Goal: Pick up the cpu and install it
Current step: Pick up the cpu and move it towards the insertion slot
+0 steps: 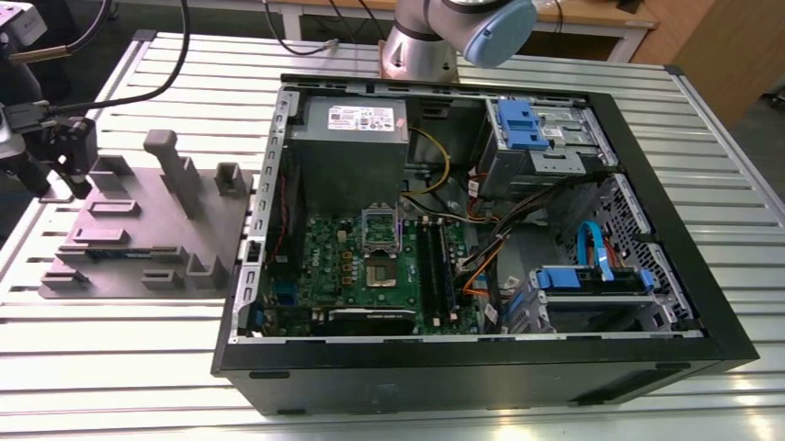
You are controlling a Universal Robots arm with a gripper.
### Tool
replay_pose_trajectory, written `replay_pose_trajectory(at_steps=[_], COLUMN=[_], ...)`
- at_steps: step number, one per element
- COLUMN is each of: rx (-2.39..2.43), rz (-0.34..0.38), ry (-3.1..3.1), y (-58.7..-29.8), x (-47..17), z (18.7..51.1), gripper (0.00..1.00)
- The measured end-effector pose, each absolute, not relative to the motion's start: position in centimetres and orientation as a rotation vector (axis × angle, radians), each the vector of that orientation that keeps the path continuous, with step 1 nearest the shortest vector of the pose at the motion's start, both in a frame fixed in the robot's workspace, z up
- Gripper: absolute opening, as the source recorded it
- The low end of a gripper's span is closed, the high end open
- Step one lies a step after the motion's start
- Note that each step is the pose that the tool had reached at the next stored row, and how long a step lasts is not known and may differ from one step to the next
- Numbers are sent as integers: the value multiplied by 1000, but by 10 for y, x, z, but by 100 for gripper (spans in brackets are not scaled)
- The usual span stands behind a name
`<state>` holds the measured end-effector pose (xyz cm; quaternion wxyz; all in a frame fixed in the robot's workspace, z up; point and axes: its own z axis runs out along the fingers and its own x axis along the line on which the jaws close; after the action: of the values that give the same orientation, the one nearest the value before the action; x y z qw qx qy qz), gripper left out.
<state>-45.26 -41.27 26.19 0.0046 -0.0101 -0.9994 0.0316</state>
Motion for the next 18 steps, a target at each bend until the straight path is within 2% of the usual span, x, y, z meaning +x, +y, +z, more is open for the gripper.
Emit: replay_pose_trajectory(at_steps=[18], rx=[-32], rz=[117], ry=[-3130], y=[-413], x=[-453], z=[263], gripper=[47])
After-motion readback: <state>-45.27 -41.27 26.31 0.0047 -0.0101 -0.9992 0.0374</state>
